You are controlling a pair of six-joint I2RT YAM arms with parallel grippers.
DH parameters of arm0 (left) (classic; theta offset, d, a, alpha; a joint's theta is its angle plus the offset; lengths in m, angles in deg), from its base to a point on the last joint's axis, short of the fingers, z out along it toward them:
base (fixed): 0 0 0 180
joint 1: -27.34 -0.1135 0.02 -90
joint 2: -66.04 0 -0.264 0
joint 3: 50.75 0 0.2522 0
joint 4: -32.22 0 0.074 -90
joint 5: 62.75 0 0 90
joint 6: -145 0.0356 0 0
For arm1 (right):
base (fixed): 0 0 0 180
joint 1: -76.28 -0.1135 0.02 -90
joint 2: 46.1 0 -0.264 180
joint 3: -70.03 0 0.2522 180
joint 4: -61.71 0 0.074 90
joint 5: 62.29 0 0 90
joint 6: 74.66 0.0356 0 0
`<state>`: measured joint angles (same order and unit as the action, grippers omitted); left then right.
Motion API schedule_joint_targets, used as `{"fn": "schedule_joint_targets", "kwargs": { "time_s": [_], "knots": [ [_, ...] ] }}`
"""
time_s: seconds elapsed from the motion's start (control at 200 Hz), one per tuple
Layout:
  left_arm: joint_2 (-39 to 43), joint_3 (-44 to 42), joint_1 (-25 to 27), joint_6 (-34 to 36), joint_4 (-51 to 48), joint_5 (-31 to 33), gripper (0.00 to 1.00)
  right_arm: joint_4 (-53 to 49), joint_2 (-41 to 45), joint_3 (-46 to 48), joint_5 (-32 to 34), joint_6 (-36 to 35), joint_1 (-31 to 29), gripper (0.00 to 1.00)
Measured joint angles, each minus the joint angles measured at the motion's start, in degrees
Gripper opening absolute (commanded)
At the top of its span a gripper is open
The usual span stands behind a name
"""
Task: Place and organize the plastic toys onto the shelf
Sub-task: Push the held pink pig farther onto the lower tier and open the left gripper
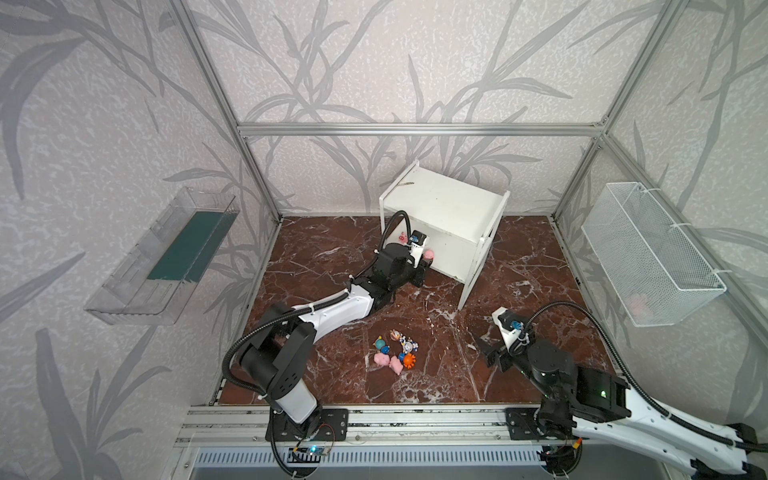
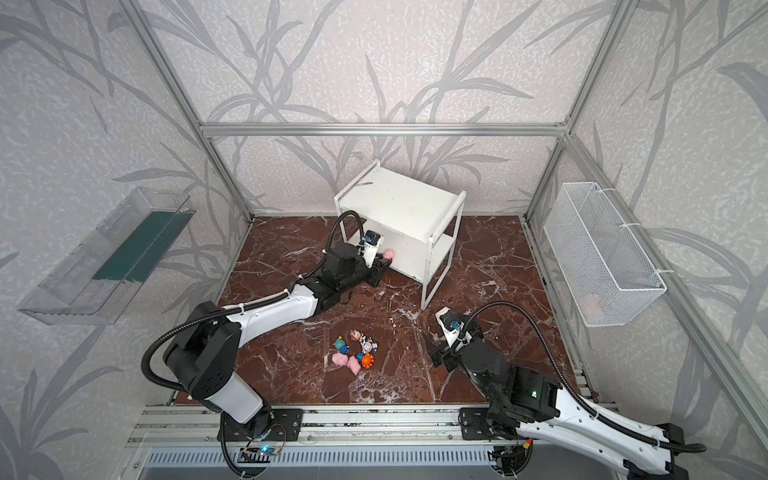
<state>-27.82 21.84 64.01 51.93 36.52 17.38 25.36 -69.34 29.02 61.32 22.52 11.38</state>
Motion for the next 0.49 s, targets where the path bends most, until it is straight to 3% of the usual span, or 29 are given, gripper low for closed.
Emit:
{"fn": "schedule_joint_targets", "kwargs": {
  "time_s": [0.495],
  "knots": [
    [-0.59, 0.07, 4.37, -0.59, 0.9, -3.78, 0.33, -1.97, 3.28, 0.76, 1.14, 1.2, 0.0, 0.93]
  ]
}}
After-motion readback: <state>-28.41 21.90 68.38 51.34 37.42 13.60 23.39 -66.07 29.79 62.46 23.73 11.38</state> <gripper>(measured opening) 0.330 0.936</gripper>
